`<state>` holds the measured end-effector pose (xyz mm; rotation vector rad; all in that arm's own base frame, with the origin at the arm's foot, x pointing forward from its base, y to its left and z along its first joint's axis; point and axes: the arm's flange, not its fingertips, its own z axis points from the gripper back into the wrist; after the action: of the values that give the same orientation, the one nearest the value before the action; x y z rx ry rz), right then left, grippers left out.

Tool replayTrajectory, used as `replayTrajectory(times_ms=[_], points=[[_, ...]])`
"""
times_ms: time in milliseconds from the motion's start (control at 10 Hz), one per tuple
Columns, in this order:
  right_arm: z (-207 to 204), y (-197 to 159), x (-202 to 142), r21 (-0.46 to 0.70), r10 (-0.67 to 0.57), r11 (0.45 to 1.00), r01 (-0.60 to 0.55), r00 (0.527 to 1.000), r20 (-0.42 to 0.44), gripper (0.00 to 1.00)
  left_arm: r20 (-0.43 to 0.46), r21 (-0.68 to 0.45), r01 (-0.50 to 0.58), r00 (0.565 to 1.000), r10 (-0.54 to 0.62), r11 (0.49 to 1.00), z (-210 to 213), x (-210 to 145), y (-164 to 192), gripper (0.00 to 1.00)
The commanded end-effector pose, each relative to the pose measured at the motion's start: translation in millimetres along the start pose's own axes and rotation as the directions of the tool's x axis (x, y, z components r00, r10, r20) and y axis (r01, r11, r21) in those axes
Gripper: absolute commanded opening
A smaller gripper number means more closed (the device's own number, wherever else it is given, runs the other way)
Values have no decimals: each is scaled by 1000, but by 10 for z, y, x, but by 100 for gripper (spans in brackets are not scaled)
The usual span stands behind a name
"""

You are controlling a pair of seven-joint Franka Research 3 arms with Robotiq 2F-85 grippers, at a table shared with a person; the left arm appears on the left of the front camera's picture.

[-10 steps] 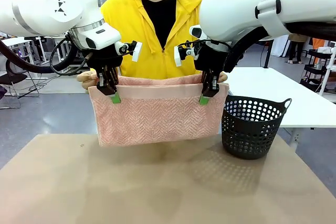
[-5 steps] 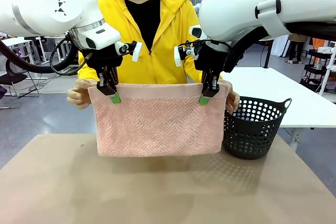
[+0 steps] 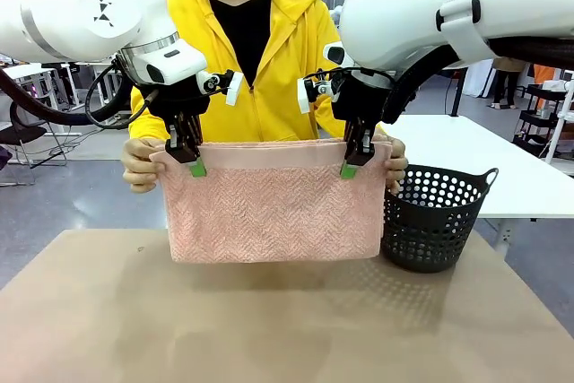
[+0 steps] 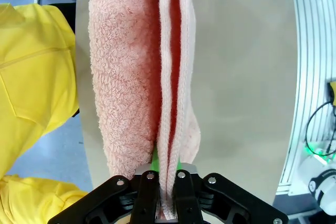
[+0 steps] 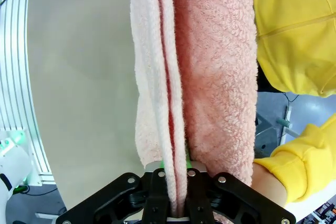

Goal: Fold the towel.
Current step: Release the end of the 100 cm Hotel Towel you were holding.

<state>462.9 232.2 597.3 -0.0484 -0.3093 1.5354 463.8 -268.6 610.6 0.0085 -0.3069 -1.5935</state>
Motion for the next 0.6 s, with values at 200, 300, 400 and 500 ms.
replayTrajectory(times_ms=[200, 300, 400, 500], points=[[2, -6, -9, -2, 4, 1000, -4, 1000, -2, 0, -7, 6, 1, 1000, -1, 1000, 14, -10, 2, 0], [2, -6, -9, -2, 4, 1000, -4, 1000, -2, 0, -7, 6, 1, 1000, -1, 1000, 14, -10, 2, 0], [2, -6, -9, -2, 4, 1000, -4, 1000, -2, 0, -7, 6, 1, 1000, -1, 1000, 14, -10, 2, 0], [2, -6, -9, -2, 4, 1000, -4, 1000, -2, 0, -7, 6, 1, 1000, -1, 1000, 14, -10, 2, 0]])
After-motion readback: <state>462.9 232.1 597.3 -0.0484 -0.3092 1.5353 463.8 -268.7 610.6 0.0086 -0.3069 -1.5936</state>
